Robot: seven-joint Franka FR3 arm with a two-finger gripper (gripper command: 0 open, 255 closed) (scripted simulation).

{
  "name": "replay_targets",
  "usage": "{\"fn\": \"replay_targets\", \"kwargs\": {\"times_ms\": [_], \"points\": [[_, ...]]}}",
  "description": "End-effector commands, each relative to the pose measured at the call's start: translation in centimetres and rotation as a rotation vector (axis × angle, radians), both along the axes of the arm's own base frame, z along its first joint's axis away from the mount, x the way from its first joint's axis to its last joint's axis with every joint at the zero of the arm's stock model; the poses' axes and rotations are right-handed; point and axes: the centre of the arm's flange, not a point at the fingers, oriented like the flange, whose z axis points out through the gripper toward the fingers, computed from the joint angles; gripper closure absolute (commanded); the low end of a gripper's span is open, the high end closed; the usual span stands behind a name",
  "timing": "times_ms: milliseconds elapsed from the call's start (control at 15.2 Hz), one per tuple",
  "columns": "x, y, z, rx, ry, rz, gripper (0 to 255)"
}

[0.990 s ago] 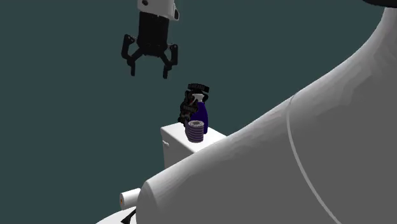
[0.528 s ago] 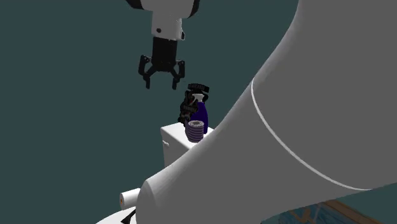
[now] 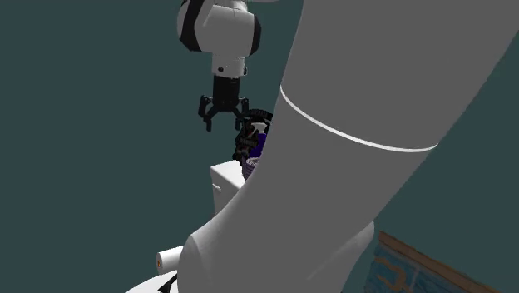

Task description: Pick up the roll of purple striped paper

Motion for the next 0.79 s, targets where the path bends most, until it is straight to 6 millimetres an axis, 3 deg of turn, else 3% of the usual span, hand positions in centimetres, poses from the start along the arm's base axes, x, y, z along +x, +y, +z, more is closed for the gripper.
{"fn": "replay_targets", "kwargs": {"times_ms": [0, 726], "points": [[2.0, -1.3, -1.6, -0.009, 0.006, 0.005, 0], [11.3, -8.8, -9.8, -0.049, 0.044, 0.031, 0]]}}
